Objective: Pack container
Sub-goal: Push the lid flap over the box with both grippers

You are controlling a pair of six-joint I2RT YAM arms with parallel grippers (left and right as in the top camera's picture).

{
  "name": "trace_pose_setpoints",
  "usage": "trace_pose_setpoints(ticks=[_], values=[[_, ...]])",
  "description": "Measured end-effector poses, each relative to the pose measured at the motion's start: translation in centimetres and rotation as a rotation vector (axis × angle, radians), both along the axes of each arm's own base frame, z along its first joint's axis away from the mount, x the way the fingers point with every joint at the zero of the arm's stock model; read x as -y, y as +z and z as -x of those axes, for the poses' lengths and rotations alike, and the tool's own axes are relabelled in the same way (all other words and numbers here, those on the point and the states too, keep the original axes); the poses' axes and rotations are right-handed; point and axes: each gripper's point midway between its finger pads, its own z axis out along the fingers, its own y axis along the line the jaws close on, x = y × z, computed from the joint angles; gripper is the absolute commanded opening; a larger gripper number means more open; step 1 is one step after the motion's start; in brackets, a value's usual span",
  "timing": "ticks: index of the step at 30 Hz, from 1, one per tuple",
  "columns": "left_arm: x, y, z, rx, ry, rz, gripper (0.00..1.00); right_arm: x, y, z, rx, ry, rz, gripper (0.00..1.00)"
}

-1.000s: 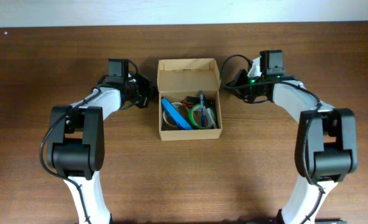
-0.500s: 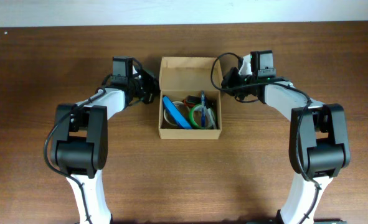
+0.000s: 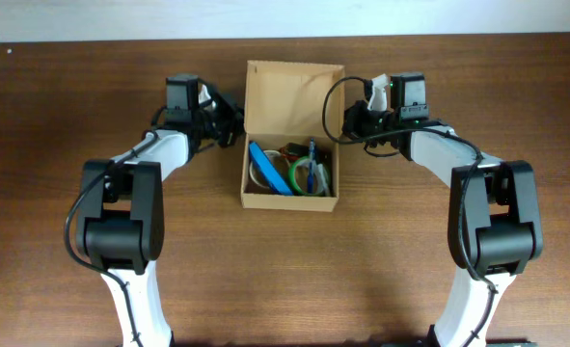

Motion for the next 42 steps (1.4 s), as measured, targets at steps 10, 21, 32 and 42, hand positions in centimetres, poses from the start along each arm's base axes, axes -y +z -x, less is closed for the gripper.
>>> trace_pose_setpoints(ticks=[10,21,32,42], values=[[0.1,1.2,0.4,0.044,-0.086,0.031,0.02,-0.2,2.5,0.2,0.132,0.081,0.04,0.04],[-0.1,1.0,1.2,0.111,-0.167,-0.005,0.02,-0.1,2.9,1.0,0.183,0.144,0.09,0.03],[-0.1,3.0,0.9,0.243,-0.232,0.033,0.02,0.8,7.8,1.2,0.31,0.156,0.12,0.04],[0.5,6.3,0.0,0.333,-0.286,0.07,0.02,0.9,9.9,3.1,0.323,0.189,0.144,0.04]])
